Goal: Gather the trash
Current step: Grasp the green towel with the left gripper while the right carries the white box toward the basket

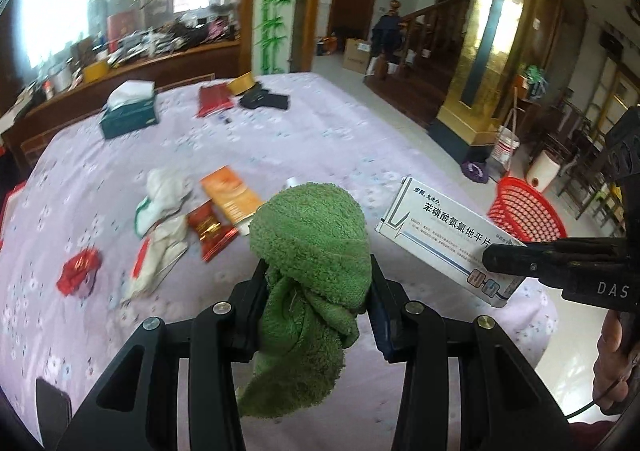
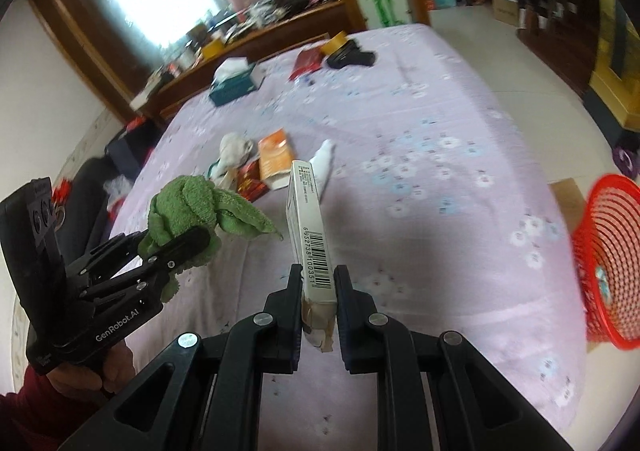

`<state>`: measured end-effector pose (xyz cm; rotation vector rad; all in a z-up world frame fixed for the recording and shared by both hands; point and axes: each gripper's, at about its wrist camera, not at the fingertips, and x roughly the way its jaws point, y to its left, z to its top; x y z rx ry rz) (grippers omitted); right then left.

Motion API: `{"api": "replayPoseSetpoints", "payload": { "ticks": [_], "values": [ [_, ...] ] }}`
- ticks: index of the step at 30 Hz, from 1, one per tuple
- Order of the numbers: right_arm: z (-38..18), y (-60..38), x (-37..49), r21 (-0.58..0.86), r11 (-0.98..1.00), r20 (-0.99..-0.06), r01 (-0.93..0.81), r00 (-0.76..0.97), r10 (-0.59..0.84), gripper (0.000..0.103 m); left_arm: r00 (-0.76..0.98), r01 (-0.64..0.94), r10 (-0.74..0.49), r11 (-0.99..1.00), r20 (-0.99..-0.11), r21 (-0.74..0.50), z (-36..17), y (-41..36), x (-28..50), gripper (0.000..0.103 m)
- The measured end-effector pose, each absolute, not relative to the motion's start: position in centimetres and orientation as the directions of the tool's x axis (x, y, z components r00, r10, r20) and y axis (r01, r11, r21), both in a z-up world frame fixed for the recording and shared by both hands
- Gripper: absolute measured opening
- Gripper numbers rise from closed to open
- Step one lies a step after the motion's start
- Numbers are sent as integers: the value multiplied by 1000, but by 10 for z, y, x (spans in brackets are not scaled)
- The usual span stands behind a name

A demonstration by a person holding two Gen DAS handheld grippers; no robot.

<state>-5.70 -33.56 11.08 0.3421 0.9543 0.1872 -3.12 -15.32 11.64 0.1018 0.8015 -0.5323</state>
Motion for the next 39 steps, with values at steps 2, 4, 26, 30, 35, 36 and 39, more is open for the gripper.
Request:
{"api": "replayPoseSetpoints", "payload": {
  "ticks": [2, 4, 26, 30, 35, 36, 39],
  "values": [
    [115, -346, -66, 373, 927, -757, 18, 584, 293, 16, 568, 514, -429, 851, -703, -104, 120, -165, -35, 42],
    [118, -357, -76, 379, 924, -749, 50, 604, 274, 16, 559, 542, -446, 834, -699, -99, 124, -179, -39, 42],
    [152, -535, -192, 394, 793, -713, 464, 699, -54, 16, 341, 824, -645, 555, -684, -112, 151, -372, -80, 42],
    [153, -566, -203, 393, 762, -717, 515, 690, -97, 16, 304, 841, -655, 526, -691, -128, 148, -408, -80, 42],
    [152, -598, -208, 388, 739, -726, 550, 677, -123, 16, 269, 849, -654, 508, -707, -147, 140, -446, -73, 42],
    [151, -601, -208, 384, 739, -727, 553, 674, -127, 16, 264, 850, -650, 506, -713, -146, 138, -454, -72, 42],
    [146, -616, -203, 389, 732, -734, 559, 669, -121, 16, 255, 855, -637, 500, -728, -137, 130, -477, -70, 43]
  ]
}}
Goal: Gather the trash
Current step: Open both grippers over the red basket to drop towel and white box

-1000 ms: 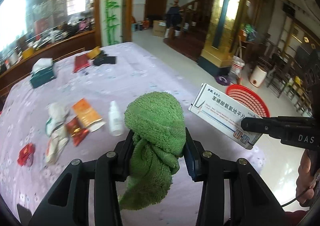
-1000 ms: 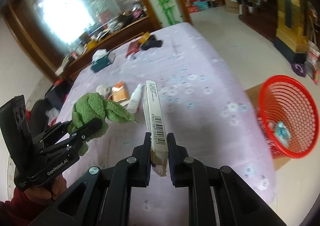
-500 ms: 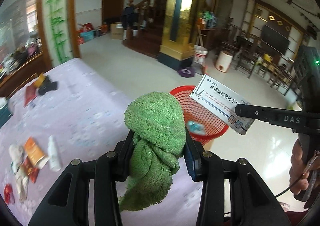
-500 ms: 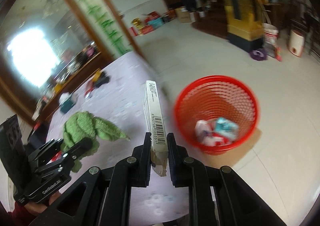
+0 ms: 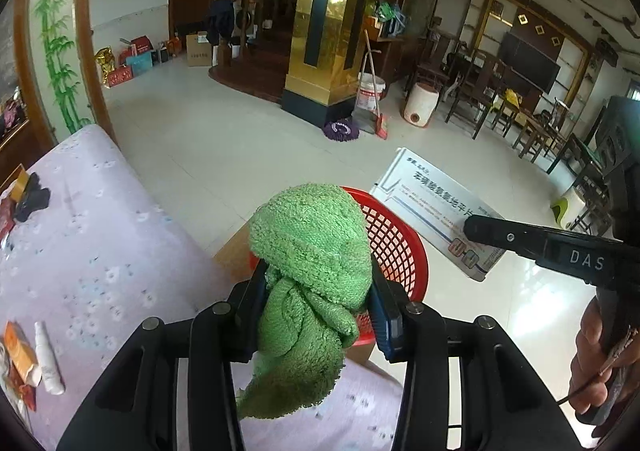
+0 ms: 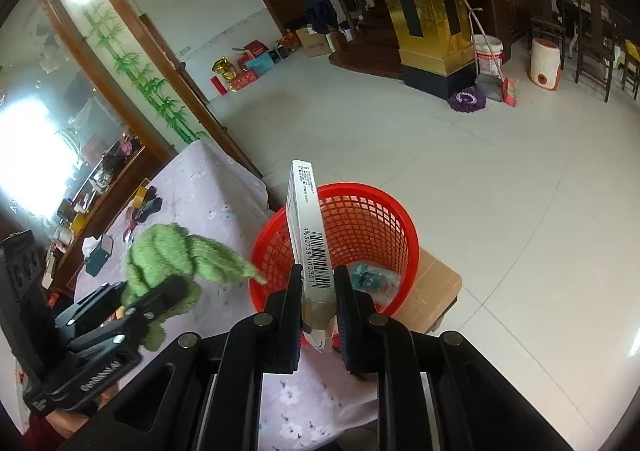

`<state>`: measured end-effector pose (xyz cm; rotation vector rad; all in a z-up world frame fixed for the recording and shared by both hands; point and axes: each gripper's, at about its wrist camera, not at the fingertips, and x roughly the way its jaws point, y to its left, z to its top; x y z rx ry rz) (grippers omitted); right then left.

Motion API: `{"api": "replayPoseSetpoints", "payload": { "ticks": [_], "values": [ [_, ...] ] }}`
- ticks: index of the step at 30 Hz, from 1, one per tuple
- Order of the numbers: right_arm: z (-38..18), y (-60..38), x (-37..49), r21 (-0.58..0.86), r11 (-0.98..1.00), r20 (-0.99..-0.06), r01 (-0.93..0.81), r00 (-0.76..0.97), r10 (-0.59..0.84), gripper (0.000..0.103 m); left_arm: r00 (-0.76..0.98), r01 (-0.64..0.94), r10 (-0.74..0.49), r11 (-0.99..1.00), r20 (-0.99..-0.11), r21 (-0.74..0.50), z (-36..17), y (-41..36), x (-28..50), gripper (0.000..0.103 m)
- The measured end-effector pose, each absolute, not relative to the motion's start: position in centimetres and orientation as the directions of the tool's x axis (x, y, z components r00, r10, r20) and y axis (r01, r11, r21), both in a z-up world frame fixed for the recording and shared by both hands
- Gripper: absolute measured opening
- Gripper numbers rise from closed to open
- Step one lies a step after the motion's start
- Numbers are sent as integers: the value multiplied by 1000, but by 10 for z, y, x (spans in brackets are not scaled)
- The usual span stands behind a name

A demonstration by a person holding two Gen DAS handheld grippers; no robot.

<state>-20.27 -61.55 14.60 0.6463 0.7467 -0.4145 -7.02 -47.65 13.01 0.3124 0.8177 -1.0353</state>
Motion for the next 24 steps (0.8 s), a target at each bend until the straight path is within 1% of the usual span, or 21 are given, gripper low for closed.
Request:
{"api": "replayPoseSetpoints", "payload": {
  "ticks": [3, 5, 6, 7, 8, 10, 16, 19, 24],
  "values": [
    [139, -627, -193, 378, 733, -746, 566, 655, -121, 16, 253, 860, -628, 495, -736, -126, 124, -496, -67, 44],
    [133, -633, -184, 375, 737, -754, 563, 647, -111, 16, 257, 854, -623, 504, -738, -128, 121, -504, -64, 52],
    [129, -638, -180, 372, 737, -760, 565, 641, -107, 17, 260, 849, -622, 512, -739, -132, 120, -507, -62, 59],
    [124, -643, -174, 372, 736, -766, 566, 635, -101, 22, 264, 844, -624, 519, -736, -138, 121, -507, -60, 60],
    [122, -646, -171, 367, 738, -769, 567, 631, -102, 23, 267, 837, -626, 528, -732, -146, 121, -507, -57, 60],
    [119, -651, -167, 363, 740, -770, 565, 630, -103, 29, 259, 829, -630, 534, -732, -166, 122, -505, -53, 60],
    [120, -653, -159, 370, 759, -770, 536, 634, -72, 32, 328, 779, -616, 606, -716, -164, 132, -472, -49, 61],
    [125, -641, -149, 390, 784, -764, 483, 645, -17, 35, 381, 735, -585, 662, -716, -149, 133, -443, -48, 65],
    [134, -610, -123, 369, 844, -747, 390, 665, 19, 36, 422, 660, -536, 735, -731, -158, 127, -386, -43, 66]
  ]
}}
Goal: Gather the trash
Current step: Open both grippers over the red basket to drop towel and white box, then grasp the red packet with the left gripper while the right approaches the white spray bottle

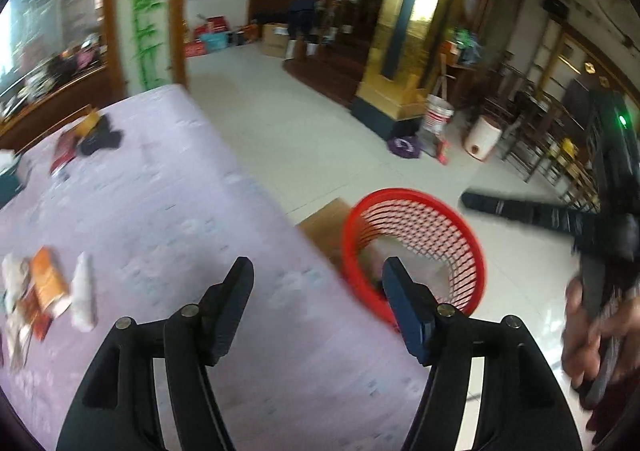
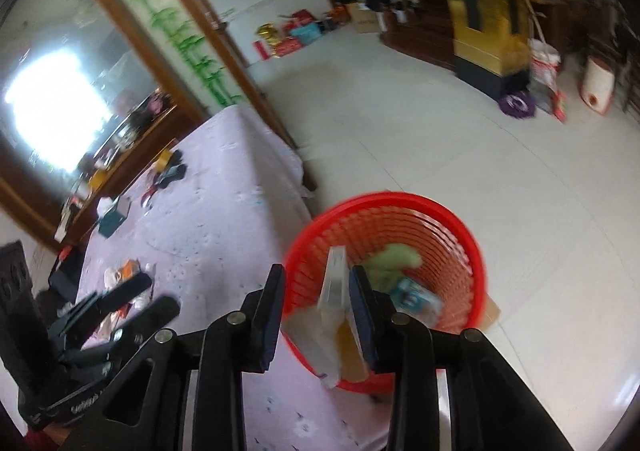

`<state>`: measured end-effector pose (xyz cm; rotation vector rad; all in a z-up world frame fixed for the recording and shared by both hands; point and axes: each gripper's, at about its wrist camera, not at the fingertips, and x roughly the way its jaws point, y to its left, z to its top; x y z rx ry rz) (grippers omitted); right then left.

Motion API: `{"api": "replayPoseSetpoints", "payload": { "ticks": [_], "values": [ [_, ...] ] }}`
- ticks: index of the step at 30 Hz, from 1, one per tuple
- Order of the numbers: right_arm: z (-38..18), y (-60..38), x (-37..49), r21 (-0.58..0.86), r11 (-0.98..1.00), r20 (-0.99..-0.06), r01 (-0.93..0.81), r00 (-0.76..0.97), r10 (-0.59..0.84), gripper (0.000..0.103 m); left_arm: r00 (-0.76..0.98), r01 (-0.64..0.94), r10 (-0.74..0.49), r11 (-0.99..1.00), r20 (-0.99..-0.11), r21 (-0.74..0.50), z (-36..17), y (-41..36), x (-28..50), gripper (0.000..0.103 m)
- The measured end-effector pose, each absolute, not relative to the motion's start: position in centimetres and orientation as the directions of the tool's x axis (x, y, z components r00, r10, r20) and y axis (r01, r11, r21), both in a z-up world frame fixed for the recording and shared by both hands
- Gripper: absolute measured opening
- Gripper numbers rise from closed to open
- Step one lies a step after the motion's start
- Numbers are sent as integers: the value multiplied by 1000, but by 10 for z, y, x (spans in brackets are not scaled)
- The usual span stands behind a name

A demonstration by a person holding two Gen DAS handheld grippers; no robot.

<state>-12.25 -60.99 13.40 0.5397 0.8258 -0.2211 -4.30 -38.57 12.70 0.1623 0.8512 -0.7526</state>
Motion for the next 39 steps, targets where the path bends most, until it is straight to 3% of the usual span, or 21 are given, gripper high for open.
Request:
{"api": "replayPoseSetpoints", "payload": {
  "ticks": [7, 9, 11, 18, 25, 27, 30, 33, 39],
  "values": [
    [142, -625, -103, 290, 808, -761, 513, 635, -130, 42, 457, 614, -531, 769, -713, -179, 134, -314, -42, 66],
    [149, -620, -105, 330, 794, -748, 511, 655, -110, 51, 470, 593, -536, 780, -701, -199, 137, -291, -40, 66],
    [156, -602, -103, 322, 810, -742, 490, 662, -105, 53, 485, 565, -521, 800, -702, -203, 137, -271, -37, 66],
    [151, -501, -67, 365, 878, -757, 308, 647, 88, 55, 538, 434, -434, 878, -723, -204, 126, -177, -18, 66],
    [134, -404, -40, 367, 921, -785, 132, 576, 230, 55, 618, 168, -222, 974, -754, -149, 111, -44, 12, 67],
    [133, -380, -32, 366, 927, -787, 82, 558, 261, 55, 627, 97, -161, 987, -762, -129, 106, -7, 26, 73],
    [136, -351, -21, 358, 933, -791, 29, 541, 286, 55, 616, 2, -70, 996, -785, -87, 91, 39, 47, 74],
    [134, -333, -5, 373, 928, -795, 4, 517, 317, 55, 570, -44, -43, 996, -821, -83, 72, 65, 68, 75],
    [132, -316, 14, 381, 924, -807, 24, 496, 320, 55, 514, 7, -63, 998, -856, -70, 39, 69, 97, 75]
  ]
}}
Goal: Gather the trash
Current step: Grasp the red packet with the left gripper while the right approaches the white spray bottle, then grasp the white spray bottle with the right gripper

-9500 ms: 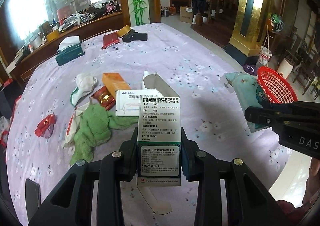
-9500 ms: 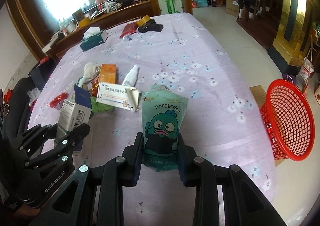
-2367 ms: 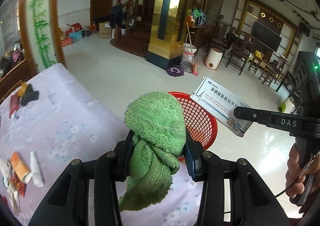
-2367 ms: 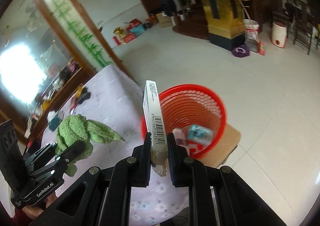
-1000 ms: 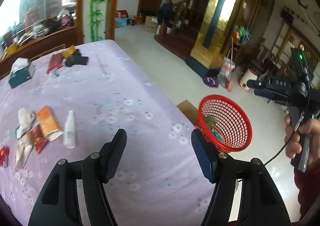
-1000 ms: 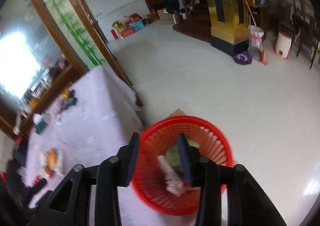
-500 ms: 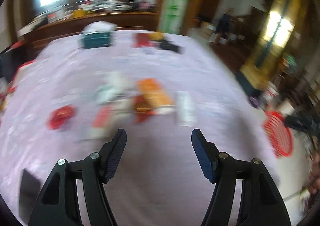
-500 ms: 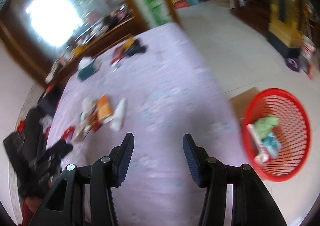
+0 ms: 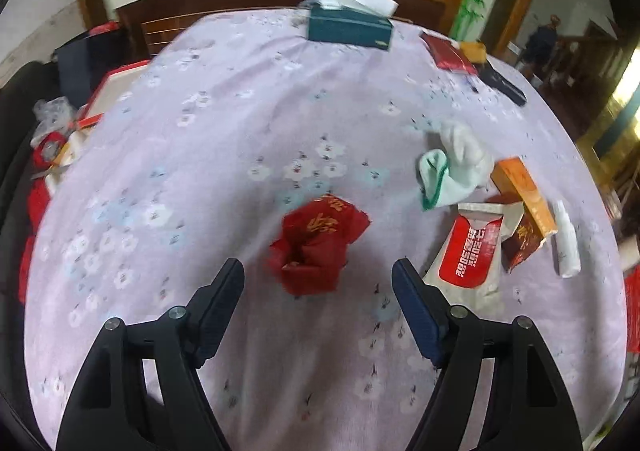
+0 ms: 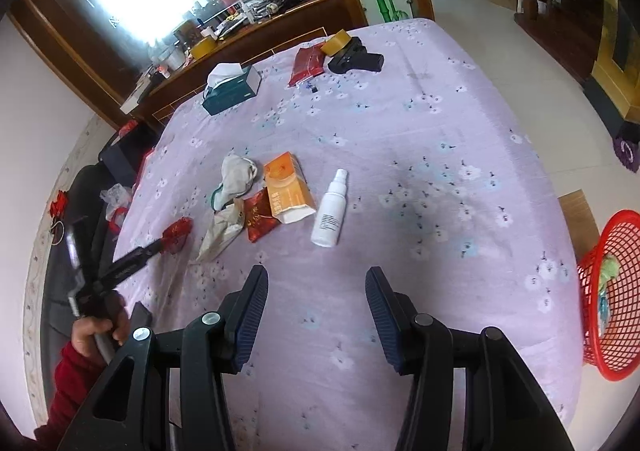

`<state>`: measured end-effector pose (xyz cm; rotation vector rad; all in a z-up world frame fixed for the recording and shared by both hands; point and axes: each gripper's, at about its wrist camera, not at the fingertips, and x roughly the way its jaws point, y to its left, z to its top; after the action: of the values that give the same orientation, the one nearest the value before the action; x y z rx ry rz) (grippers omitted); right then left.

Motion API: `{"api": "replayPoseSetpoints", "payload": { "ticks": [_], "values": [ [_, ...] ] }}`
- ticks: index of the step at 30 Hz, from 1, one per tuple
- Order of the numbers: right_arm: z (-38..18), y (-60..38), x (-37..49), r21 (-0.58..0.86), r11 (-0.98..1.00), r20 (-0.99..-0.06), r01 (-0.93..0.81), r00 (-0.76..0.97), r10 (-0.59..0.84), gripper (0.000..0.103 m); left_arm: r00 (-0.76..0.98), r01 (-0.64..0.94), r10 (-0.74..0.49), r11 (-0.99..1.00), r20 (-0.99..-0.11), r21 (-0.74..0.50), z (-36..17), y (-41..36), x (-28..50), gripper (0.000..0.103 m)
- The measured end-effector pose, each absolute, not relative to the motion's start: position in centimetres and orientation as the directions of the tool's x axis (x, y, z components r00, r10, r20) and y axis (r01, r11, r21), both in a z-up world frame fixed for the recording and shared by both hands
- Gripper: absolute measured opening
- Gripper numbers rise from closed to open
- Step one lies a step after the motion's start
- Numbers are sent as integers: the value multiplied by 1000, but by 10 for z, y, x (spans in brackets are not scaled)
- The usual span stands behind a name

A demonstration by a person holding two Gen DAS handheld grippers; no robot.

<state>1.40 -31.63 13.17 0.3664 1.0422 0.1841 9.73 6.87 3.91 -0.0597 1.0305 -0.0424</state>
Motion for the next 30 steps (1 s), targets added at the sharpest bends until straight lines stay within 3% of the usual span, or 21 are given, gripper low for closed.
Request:
{"api": "replayPoseSetpoints", "payload": {
  "ticks": [5, 7, 12, 23, 30],
  "values": [
    [131, -309, 20, 361, 932, -820, 32, 486, 301, 55, 503, -2, -45, 999, -863, -54, 22, 67, 116, 71],
    [130, -307, 24, 356, 934, -824, 37, 484, 295, 55, 493, -8, -65, 997, -868, -79, 17, 69, 120, 49],
    [121, -302, 42, 361, 931, -832, 54, 470, 295, 55, 504, -1, -67, 997, -861, -78, 15, 68, 116, 38],
    [60, -282, 117, 319, 943, -890, 90, 369, 266, 55, 587, 72, -147, 989, -796, -130, 64, 52, 62, 37],
    [25, -272, 144, 283, 951, -921, 127, 313, 233, 47, 603, 123, -191, 982, -774, -147, 82, 38, 34, 37]
  ]
}}
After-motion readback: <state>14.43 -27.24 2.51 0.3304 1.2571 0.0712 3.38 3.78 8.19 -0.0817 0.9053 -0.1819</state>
